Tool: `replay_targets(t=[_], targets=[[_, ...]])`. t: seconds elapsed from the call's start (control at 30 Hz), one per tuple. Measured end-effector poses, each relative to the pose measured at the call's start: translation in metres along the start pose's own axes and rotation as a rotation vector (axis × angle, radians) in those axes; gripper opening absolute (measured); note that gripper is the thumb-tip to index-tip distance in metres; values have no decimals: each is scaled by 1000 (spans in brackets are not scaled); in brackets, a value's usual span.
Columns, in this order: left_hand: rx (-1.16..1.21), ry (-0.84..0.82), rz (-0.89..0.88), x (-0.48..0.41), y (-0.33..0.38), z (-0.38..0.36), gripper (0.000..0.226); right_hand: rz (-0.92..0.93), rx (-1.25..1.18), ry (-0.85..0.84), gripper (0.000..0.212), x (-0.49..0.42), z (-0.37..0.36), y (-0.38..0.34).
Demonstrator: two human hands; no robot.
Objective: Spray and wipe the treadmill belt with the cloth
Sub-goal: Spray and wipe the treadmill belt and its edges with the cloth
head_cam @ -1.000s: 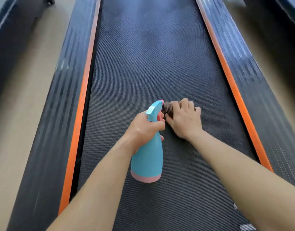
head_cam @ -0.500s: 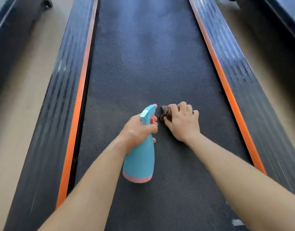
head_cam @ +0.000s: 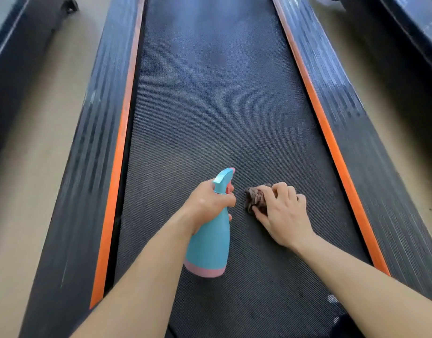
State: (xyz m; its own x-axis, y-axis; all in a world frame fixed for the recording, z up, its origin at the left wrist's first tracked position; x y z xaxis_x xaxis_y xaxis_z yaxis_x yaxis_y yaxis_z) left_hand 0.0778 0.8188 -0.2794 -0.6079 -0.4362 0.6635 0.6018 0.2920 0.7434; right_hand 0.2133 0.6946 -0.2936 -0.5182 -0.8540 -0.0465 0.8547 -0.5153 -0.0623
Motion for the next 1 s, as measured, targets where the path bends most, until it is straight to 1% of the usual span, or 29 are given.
replay_targets(t=[0.1, 0.13, 0.17, 0.27, 0.33, 0.47, 0.57, 0.63, 0.7, 0.73, 0.77, 0.83, 0.9, 0.93, 1.0], targets=[[16, 34, 24, 1, -6, 7, 19, -7, -7, -3, 47, 0, 1, 0], [27, 43, 35, 1, -8, 10, 13, -9, -11, -6, 47, 0, 1, 0], [37, 50, 41, 2, -9, 13, 12, -12, -14, -9, 46, 0, 1, 0], [39, 59, 42, 3, -9, 21, 15, -23, -35, -13, 45, -5, 0, 0], [74, 67, 31, 4, -7, 28, 21, 0, -42, -7, 46, -16, 0, -5], [104, 118, -12, 7, 0, 55, 31, 37, -52, -45, 51, -73, -11, -17], [132, 176, -60, 13, 0, 85, 22, -52, -59, -103, 53, -132, -18, -18], [166, 214, -85, 19, -2, 101, 26, -152, -80, -120, 53, -163, -19, -17], [201, 217, -102, 21, -4, 110, 29, -206, -79, -115, 52, -169, -20, -23], [215, 208, -114, 19, -4, 112, 29, -196, -63, -88, 50, -161, -18, -29], [224, 197, -126, 17, -3, 111, 28, -142, -50, -48, 48, -145, -16, -38], [244, 188, -151, 8, 2, 110, 29, 45, -38, 19, 45, -103, -13, -61], [263, 195, -170, -2, 8, 109, 32, 200, -44, 20, 48, -78, -13, -70], [264, 210, -168, -6, 9, 110, 35, 228, -54, 5, 50, -81, -15, -66], [248, 218, -163, -12, 9, 109, 42, 169, -57, -5, 52, -109, -16, -56]])
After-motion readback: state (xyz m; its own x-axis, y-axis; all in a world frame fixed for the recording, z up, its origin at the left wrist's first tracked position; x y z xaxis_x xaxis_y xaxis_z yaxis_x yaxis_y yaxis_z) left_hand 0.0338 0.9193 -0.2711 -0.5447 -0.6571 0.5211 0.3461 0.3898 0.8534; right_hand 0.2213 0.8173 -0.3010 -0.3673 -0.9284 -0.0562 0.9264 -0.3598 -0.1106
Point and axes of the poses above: each hand's wrist, its own x-axis away from the middle knuckle, its own z-axis out of the back of the hand, y = z × x, the point moved 10 cm from there along -x, towards the middle knuckle, and after that the axes turned 3 degrees about -y, right-handed, at the moved point
